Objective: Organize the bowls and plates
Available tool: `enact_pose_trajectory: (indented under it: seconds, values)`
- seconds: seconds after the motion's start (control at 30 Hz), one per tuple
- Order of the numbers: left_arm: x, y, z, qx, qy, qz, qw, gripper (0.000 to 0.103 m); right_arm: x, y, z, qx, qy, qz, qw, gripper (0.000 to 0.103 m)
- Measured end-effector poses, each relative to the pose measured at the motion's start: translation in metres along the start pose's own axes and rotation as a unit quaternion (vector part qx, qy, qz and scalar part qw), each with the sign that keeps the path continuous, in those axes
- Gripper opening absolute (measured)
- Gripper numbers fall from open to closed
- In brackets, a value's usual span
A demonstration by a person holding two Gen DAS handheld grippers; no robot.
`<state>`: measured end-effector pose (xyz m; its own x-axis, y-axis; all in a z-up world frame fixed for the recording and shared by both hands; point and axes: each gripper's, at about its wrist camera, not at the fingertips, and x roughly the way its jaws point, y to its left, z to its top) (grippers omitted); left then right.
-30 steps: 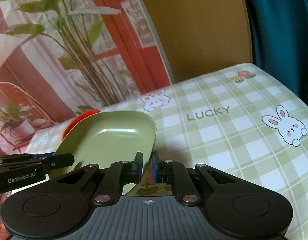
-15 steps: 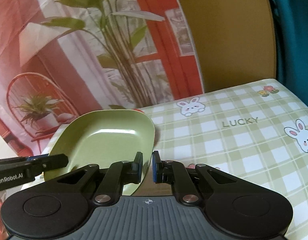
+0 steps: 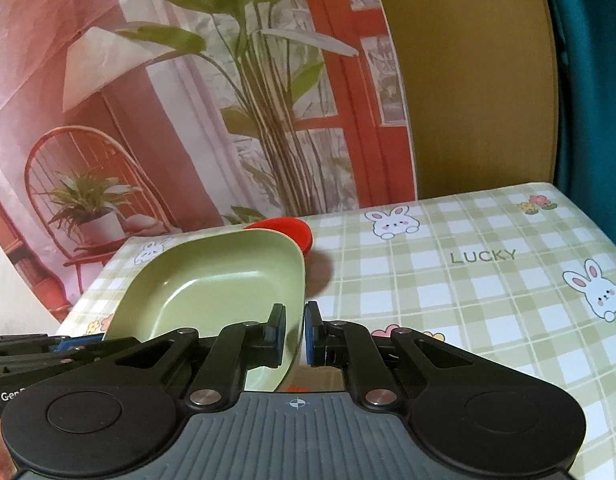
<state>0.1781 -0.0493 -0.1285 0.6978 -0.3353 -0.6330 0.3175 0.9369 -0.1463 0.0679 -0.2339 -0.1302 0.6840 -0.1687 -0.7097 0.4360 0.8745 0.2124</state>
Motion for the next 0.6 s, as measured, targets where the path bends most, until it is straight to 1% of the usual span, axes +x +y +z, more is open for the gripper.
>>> enact_pose_trajectory:
  seconds: [0.13,0.3,0.6]
  values:
    - [-0.005,0.001,-0.005,-0.009,0.004,-0.004,0.9999,0.017,-0.006,0.002,-0.003,-0.003,-0.001,0.001,1.000,0.010]
    - [-0.011,-0.001,-0.013,-0.012,0.007,0.001,0.9999,0.017,-0.016,0.009,-0.012,-0.023,-0.012,-0.006,1.000,0.010]
    - [-0.014,-0.005,-0.030,-0.006,0.029,0.005,0.9996,0.017,-0.028,0.006,-0.032,-0.004,-0.007,-0.002,1.000,0.010]
